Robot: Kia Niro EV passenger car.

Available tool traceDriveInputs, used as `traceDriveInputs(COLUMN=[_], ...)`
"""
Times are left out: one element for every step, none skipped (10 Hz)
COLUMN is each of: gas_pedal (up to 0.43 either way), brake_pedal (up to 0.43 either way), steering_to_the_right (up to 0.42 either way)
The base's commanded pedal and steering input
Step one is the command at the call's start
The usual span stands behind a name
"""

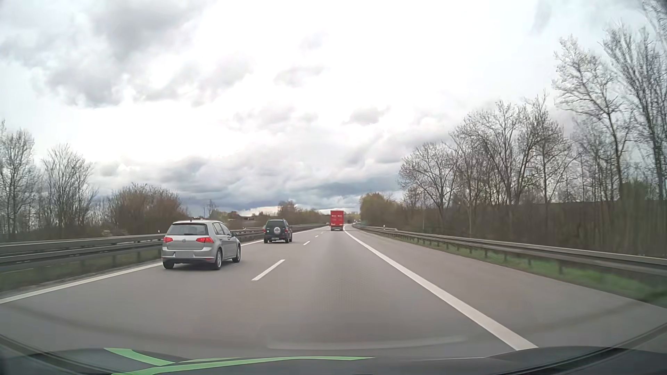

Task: Follow the waypoints while adhering to traffic rules and regulations

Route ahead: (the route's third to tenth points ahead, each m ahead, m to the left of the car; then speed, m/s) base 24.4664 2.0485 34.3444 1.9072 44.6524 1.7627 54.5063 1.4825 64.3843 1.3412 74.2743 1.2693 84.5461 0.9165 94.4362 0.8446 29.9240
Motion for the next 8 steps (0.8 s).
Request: traceDriveInputs(gas_pedal=[0.268, 0.268, 0.268, 0.26, 0.26, 0.26, 0.248, 0.24], brake_pedal=[0.0, 0.0, 0.0, 0.0, 0.0, 0.0, 0.0, 0.0], steering_to_the_right=[0.001, 0.001, 0.001, 0.001, 0.001, 0.001, 0.001, 0.001])
